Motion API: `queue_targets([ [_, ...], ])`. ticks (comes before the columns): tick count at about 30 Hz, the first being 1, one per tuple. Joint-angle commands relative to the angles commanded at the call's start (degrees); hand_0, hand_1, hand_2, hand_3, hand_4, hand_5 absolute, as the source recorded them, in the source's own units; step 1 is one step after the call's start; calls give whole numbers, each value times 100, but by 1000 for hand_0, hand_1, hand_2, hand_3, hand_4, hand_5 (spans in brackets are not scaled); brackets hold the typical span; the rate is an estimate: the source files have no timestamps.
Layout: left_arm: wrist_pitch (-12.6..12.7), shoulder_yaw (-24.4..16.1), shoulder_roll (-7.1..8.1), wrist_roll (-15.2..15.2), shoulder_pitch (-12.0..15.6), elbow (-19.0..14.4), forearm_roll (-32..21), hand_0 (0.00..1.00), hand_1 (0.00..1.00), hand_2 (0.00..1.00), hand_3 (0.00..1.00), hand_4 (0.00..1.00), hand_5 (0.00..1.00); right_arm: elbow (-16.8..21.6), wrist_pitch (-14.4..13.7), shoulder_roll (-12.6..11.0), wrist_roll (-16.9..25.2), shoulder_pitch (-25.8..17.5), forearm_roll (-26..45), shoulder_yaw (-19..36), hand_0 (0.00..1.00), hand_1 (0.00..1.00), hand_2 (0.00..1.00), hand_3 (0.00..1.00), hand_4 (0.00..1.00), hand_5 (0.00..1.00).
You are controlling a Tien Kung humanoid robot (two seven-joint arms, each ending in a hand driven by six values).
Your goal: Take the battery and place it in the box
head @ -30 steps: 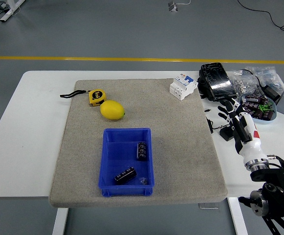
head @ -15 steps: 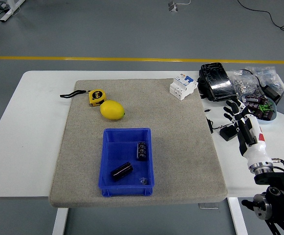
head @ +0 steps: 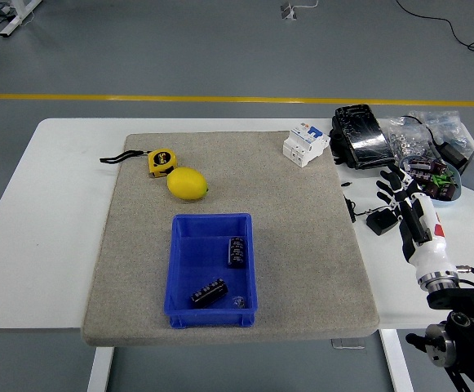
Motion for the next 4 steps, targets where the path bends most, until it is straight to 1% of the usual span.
queue_targets([
  [2,91,254,-30,-235,86,25,-438,576,598,593,573,633,576,-10,-5,-6,-27,-5,-12,-18,875,851,874,903,998,847],
  [4,137,369,-72,-364,165,53,-892,576,598,593,573,633,576,-20,-15,-10,-46,-6,-24,-26,875,851,874,903,998,847],
])
